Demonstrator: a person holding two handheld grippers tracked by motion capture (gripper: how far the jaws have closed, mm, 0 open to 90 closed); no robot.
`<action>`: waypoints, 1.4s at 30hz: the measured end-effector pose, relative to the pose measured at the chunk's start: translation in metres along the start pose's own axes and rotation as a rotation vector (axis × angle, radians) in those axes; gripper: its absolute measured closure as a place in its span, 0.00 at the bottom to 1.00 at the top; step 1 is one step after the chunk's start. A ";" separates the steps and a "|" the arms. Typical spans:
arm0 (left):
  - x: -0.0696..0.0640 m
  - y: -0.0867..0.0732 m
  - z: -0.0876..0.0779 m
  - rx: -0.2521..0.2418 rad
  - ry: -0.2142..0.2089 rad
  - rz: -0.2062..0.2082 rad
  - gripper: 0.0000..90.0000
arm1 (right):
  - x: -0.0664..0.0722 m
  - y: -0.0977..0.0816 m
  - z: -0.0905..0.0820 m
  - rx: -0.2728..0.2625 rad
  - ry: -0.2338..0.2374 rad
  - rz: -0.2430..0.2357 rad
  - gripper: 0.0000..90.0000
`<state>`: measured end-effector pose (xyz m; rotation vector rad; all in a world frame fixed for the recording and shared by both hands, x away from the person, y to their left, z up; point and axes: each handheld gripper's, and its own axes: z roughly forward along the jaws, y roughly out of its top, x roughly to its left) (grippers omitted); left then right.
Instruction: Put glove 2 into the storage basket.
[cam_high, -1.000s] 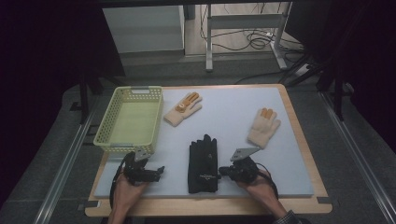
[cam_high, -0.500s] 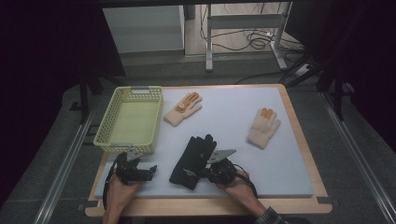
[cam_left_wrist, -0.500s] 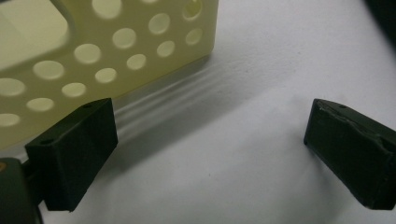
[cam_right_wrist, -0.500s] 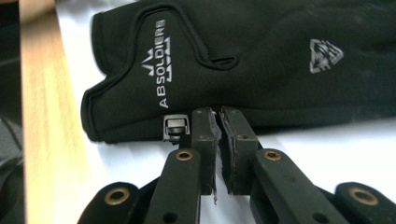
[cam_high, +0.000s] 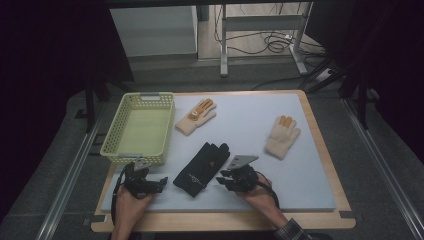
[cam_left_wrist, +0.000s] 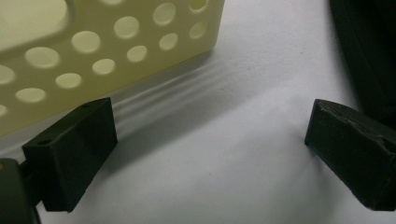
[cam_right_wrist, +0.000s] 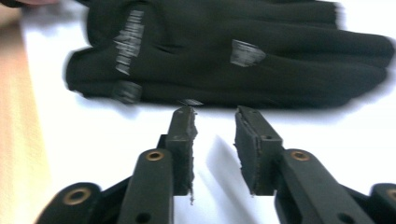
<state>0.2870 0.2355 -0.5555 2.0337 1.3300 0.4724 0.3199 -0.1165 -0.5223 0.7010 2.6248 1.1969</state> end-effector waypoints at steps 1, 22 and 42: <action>0.000 0.000 0.000 -0.001 0.000 -0.001 0.03 | -0.005 -0.003 -0.006 -0.002 -0.017 0.007 0.71; -0.002 0.000 -0.004 0.000 -0.026 0.018 0.06 | -0.079 -0.073 -0.075 0.009 -0.275 0.179 0.32; -0.078 0.062 -0.011 0.008 -0.212 0.181 0.01 | -0.077 -0.073 -0.073 0.027 -0.302 0.161 0.27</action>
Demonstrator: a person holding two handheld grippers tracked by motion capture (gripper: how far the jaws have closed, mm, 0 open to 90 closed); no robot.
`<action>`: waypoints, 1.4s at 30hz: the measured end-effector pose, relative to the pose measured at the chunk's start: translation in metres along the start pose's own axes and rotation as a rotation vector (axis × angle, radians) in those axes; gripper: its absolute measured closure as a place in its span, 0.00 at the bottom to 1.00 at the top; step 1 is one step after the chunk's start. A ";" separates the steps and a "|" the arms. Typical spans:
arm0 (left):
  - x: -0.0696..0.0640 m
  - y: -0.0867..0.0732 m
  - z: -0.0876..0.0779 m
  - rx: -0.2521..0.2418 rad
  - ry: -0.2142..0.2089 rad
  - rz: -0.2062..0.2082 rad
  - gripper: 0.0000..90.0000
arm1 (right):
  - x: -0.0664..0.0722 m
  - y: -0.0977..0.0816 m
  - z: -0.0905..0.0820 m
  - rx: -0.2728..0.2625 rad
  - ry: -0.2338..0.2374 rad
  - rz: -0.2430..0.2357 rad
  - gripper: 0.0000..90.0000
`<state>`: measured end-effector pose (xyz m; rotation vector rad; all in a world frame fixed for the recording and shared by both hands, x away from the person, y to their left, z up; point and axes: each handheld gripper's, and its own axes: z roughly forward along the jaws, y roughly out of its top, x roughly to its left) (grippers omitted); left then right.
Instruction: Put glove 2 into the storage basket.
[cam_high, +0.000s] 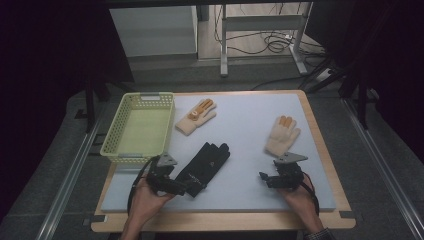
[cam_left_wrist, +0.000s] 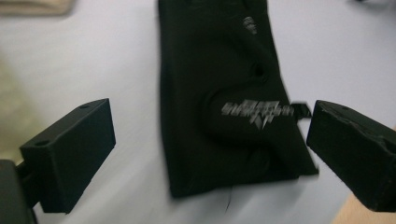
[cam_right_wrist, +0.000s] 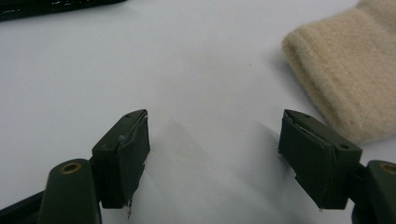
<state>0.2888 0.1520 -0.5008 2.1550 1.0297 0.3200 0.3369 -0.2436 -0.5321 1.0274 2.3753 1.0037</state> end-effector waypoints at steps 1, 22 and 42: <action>-0.003 0.005 0.006 0.010 -0.005 0.007 0.01 | 0.000 0.000 0.000 0.000 0.000 0.000 0.27; -0.016 0.027 0.069 0.200 0.036 0.070 0.05 | 0.000 0.000 0.000 0.000 0.001 0.000 0.27; 0.013 0.064 0.031 0.115 0.003 -0.016 0.77 | 0.000 0.000 0.000 -0.002 0.000 0.001 0.27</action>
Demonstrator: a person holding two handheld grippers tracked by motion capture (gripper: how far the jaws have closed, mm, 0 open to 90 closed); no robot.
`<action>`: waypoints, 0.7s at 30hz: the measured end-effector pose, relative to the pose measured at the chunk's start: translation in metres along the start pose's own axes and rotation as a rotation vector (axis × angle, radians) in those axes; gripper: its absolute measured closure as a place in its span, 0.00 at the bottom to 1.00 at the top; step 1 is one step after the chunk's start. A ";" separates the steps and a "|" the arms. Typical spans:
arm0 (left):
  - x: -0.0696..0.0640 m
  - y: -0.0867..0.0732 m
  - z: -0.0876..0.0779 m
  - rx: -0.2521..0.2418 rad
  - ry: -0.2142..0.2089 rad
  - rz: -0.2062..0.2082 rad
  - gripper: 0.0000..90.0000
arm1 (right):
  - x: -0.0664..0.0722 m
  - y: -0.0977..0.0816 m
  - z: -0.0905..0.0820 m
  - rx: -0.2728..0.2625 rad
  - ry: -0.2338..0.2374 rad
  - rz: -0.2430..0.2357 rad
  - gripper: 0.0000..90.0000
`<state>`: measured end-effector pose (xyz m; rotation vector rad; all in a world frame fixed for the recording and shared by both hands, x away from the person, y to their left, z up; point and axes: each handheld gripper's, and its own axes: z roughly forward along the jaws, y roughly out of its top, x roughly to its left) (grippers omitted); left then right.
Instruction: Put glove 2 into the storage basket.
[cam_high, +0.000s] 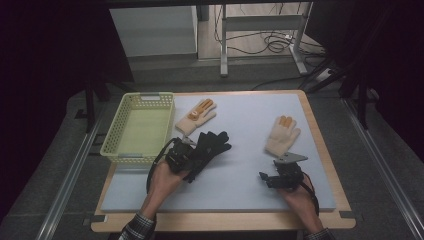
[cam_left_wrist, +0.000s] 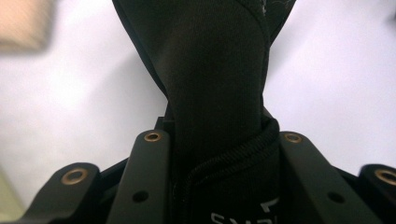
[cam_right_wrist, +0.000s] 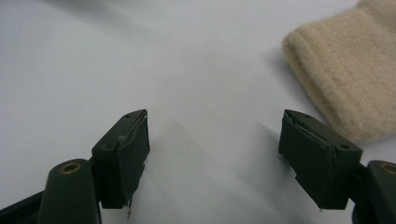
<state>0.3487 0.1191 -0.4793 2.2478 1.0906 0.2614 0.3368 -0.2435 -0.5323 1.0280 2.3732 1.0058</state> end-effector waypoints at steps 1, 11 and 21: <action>0.001 0.004 -0.004 -0.007 0.004 -0.002 0.76 | 0.000 0.000 0.000 0.000 0.000 0.000 0.27; 0.032 0.031 -0.042 -0.049 0.069 -0.059 0.76 | 0.000 0.000 0.000 0.000 0.000 0.000 0.27; 0.092 0.029 -0.083 -0.055 0.227 -0.160 0.75 | 0.000 0.000 0.000 -0.004 0.001 -0.001 0.27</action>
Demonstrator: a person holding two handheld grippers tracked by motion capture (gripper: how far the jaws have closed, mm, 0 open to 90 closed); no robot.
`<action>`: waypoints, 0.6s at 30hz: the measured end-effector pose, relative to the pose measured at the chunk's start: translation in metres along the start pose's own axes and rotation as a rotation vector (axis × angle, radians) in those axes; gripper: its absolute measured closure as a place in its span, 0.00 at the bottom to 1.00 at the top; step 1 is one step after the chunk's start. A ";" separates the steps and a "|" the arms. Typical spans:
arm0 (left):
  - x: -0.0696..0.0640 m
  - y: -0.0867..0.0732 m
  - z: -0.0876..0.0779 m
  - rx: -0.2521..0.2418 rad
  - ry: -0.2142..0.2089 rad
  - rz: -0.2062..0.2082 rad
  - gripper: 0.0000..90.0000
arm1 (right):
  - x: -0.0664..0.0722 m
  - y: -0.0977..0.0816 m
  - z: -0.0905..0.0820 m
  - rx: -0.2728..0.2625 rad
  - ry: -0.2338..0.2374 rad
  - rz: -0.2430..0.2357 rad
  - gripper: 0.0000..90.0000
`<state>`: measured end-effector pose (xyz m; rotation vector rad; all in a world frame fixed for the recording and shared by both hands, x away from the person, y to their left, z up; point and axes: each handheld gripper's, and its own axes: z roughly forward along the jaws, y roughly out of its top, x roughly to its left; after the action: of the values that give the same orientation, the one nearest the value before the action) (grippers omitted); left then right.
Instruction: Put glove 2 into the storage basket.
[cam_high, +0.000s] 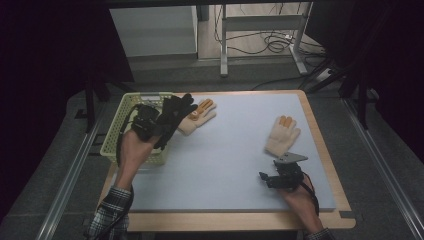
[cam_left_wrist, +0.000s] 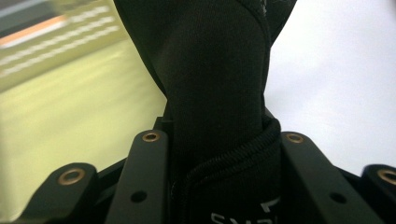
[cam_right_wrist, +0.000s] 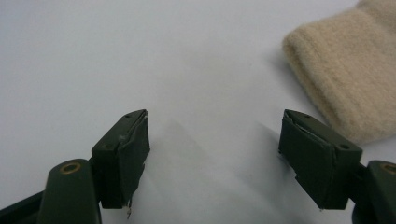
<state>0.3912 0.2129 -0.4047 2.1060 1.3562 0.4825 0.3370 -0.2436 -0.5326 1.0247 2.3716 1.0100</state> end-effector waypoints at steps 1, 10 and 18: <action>0.008 -0.001 -0.001 0.001 0.016 -0.012 0.75 | 0.000 0.000 0.000 0.000 0.000 0.000 0.27; 0.069 -0.012 0.003 0.071 0.145 -0.127 0.74 | 0.000 0.000 0.000 0.000 0.000 0.000 0.27; 0.102 -0.021 0.033 0.183 0.191 -0.185 0.73 | 0.000 0.000 0.000 0.000 0.000 0.001 0.27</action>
<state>0.4381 0.3027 -0.4439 2.0927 1.7449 0.5098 0.3370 -0.2435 -0.5326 1.0260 2.3713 1.0100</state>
